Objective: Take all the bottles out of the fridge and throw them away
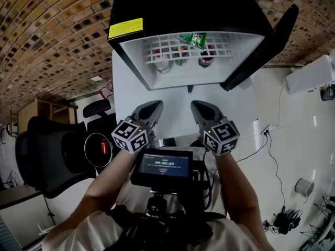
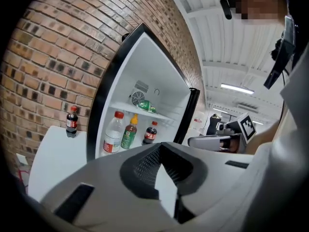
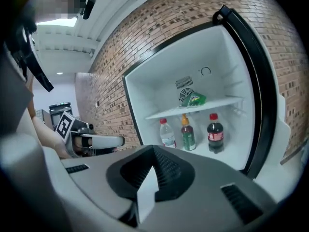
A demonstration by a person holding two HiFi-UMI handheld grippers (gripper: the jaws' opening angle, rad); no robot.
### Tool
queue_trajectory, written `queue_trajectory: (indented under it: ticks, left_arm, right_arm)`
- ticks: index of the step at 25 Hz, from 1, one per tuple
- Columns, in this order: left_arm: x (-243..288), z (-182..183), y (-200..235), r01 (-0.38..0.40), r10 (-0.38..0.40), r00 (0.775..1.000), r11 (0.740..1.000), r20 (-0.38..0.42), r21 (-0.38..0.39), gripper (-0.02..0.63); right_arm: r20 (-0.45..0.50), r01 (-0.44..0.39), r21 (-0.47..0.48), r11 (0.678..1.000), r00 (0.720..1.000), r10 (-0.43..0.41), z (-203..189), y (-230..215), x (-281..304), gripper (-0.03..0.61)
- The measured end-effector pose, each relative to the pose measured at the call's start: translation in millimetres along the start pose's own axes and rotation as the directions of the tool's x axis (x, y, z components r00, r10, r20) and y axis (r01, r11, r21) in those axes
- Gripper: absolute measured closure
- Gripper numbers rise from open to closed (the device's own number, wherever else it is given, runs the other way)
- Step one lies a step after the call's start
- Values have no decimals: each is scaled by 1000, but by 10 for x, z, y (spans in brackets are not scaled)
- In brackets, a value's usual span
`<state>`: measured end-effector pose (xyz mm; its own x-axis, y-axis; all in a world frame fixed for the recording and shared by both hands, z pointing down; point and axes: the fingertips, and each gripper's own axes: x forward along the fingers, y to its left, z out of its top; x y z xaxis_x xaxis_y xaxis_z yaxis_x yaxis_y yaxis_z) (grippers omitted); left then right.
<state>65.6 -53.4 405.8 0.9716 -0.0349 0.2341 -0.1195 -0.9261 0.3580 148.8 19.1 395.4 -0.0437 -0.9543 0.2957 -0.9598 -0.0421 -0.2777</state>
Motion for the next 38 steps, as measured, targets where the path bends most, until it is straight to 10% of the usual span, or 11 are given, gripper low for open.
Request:
queue_trajectory:
  ticks: [10, 23, 38]
  left_arm:
    - [235, -15, 68, -50, 49, 998, 999, -25, -22, 612]
    - [366, 111, 109, -164, 164, 986, 985, -9, -46, 612]
    - [-40, 87, 286, -294, 298, 954, 950, 27, -103, 612]
  right_arm:
    - [13, 39, -109, 993, 999, -38, 282, -426, 237, 563]
    - [86, 113, -268, 957, 992, -93, 1210, -1014, 727, 314]
    - [-195, 114, -464, 878, 954, -228, 1383, -1589, 1651, 293]
